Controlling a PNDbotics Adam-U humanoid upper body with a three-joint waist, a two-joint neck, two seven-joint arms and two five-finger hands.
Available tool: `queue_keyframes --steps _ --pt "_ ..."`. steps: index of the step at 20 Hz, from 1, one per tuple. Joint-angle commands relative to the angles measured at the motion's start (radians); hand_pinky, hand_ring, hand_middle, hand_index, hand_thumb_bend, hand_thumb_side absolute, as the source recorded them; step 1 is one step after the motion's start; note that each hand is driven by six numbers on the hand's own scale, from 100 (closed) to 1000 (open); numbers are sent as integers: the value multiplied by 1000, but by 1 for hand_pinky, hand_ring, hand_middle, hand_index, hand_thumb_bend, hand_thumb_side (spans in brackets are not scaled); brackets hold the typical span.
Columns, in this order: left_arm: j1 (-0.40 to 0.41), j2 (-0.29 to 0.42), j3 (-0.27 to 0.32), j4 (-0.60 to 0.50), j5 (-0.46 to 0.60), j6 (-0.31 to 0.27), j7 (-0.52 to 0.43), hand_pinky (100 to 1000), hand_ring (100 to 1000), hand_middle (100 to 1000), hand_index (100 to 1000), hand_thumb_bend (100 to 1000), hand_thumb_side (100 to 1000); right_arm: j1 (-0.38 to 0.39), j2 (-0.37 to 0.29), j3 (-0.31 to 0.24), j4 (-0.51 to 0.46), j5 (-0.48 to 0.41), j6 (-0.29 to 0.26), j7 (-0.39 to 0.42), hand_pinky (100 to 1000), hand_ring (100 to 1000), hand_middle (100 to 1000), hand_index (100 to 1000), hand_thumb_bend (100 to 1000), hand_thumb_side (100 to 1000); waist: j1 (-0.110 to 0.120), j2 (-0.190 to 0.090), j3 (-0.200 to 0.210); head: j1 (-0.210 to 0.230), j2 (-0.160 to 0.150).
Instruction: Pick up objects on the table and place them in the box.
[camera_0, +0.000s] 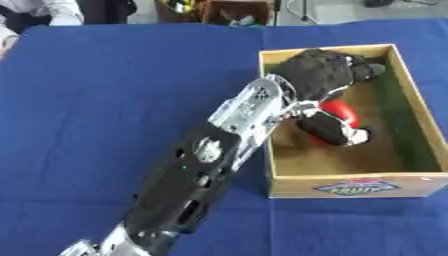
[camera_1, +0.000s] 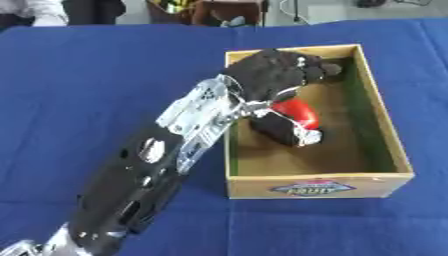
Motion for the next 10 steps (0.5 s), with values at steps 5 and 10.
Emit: queue_keyframes --steps 5,10 --pt "-22 58 70 -190 105 77 109 574 698 727 937 288 896 -3 -21 -10 -14 7 1 -8 700 708 759 743 100 803 -11 -35 7 -12 2" --pt "16 71 139 -311 179 149 183 555 647 698 931 283 931 0 -22 -13 -14 8 1 -10 699 709 760 744 100 805 -20 -39 18 -7 21"
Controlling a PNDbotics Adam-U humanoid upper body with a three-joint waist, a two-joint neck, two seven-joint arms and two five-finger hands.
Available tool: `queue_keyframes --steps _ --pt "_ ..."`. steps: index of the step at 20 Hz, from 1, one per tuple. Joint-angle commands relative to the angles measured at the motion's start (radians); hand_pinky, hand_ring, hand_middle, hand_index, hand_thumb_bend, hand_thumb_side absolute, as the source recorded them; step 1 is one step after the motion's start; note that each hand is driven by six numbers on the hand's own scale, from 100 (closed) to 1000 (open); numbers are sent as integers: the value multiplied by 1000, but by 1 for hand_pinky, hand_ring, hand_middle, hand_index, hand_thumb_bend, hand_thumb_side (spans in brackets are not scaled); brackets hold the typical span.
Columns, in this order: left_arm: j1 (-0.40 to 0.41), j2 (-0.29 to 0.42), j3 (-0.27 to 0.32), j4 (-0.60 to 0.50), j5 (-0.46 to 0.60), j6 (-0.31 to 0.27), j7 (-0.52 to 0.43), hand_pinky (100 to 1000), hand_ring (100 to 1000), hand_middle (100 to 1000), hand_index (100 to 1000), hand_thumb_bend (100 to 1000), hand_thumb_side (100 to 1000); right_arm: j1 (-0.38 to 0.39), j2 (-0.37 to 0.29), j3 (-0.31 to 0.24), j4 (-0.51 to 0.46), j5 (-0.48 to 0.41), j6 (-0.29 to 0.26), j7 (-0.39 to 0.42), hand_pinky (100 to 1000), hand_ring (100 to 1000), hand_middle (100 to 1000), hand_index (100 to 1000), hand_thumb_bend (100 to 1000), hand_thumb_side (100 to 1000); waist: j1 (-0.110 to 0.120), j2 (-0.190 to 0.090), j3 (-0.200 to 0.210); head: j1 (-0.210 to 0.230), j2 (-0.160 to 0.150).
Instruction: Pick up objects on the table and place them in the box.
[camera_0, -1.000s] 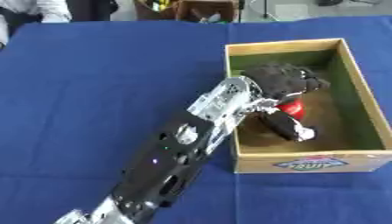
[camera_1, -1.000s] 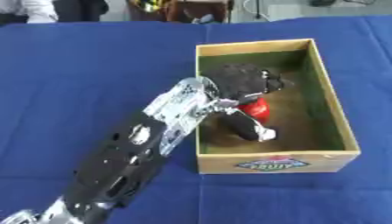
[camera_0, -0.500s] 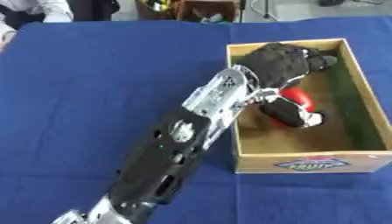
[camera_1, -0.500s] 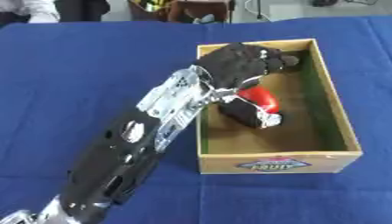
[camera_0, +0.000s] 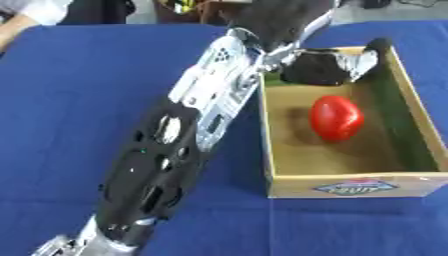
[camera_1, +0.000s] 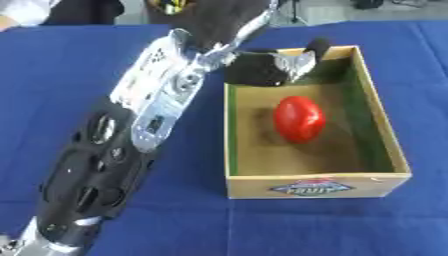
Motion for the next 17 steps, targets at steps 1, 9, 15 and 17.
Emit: queue_keyframes --steps 1,9,15,17 --pt "6 23 54 -95 51 45 51 551 641 694 930 280 936 -5 -23 -13 -14 6 -1 -4 700 709 760 744 100 806 -8 -33 5 7 15" --pt "111 137 108 -290 171 165 171 542 636 683 928 295 950 11 -26 -21 -14 12 -1 -14 702 709 759 744 100 808 -19 -41 30 23 28" --pt "219 199 98 -435 260 251 260 537 622 664 923 277 943 20 -25 -27 -14 16 1 -24 701 708 759 744 100 807 -24 -43 42 26 29" --pt "247 216 91 -457 290 257 291 538 621 664 921 275 947 22 -25 -28 -14 17 0 -27 701 708 758 744 100 806 -25 -44 44 25 29"
